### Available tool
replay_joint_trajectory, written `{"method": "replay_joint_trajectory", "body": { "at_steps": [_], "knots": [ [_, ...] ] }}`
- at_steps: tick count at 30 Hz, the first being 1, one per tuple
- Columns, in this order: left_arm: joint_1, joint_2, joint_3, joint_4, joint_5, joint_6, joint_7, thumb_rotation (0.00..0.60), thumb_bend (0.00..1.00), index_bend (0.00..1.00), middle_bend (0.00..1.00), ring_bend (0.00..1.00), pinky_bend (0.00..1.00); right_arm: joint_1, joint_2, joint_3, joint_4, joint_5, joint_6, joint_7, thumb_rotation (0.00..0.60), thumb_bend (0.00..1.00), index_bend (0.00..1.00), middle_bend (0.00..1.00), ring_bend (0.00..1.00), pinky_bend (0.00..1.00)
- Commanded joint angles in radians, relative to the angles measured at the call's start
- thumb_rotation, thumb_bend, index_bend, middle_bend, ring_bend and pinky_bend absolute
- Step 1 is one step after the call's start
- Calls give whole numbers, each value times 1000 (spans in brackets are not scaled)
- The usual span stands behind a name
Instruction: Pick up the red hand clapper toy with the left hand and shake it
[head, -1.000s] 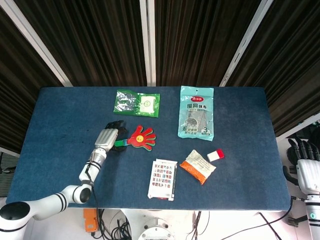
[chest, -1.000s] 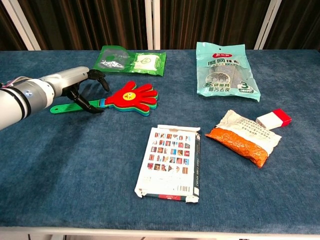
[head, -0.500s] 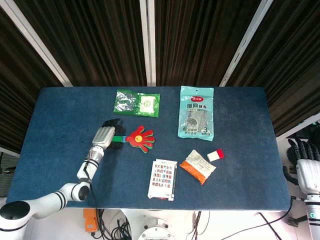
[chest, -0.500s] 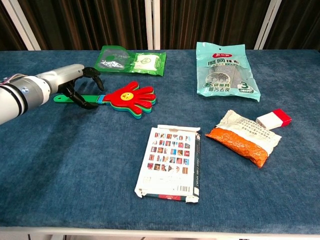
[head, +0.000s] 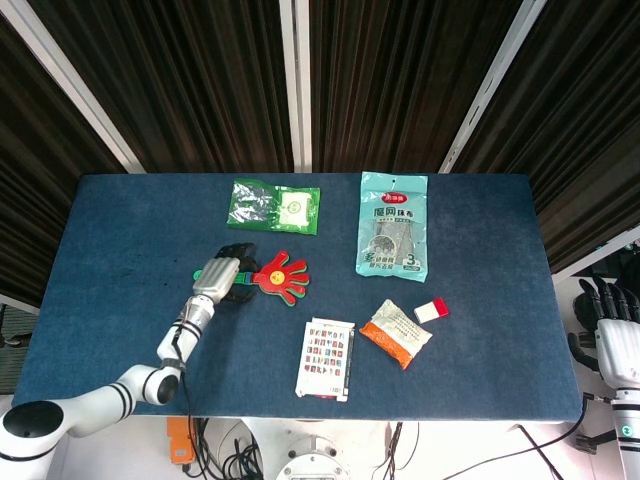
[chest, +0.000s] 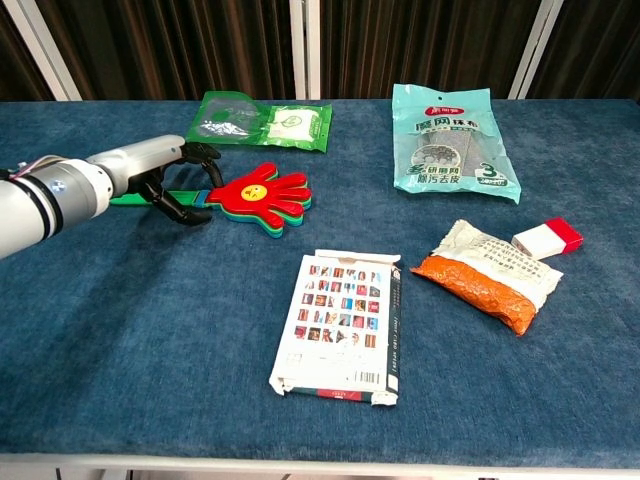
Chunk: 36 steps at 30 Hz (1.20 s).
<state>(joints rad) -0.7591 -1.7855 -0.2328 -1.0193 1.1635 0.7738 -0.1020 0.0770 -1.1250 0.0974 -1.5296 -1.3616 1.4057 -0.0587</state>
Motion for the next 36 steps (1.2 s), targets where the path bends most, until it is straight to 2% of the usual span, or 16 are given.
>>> {"method": "replay_joint_trajectory", "body": {
  "at_steps": [1,7,11,13,15,18,23,29,36],
  "knots": [
    [-3,-7,-5,10,-7,-3,-5,600,311,415,64,0,0,0,0,0,1,1,-2,0,600,313,0,0,0,0],
    [-2,-25,-12,32,-34,-1,16,600,347,522,77,0,1,2,3,-2,0,4,-10,0,600,312,0,0,0,0],
    [6,-40,-21,39,-24,51,15,600,386,647,146,1,102,2,4,-2,-2,6,-13,1,600,312,0,0,0,0],
    [9,-42,-25,38,-14,72,8,600,400,676,188,26,158,2,4,-2,-1,6,-13,1,600,312,0,0,0,0],
    [12,-38,-28,28,-6,85,-5,600,402,681,264,116,247,4,4,-2,0,8,-18,3,600,313,0,0,0,0],
    [13,-24,-26,12,1,83,-8,600,408,673,430,294,430,6,5,-2,-1,12,-26,4,600,313,0,0,0,0],
    [18,-12,-26,2,0,89,-3,600,410,669,566,486,659,5,7,-3,-6,9,-22,3,600,313,0,0,0,0],
    [20,-5,-17,8,41,132,-5,600,396,575,669,708,795,5,13,-3,-12,9,-22,2,600,313,0,0,0,0],
    [21,18,-11,-12,43,123,7,600,389,561,872,900,971,7,13,-5,-15,5,-26,3,600,313,0,0,0,0]
  ]
}}
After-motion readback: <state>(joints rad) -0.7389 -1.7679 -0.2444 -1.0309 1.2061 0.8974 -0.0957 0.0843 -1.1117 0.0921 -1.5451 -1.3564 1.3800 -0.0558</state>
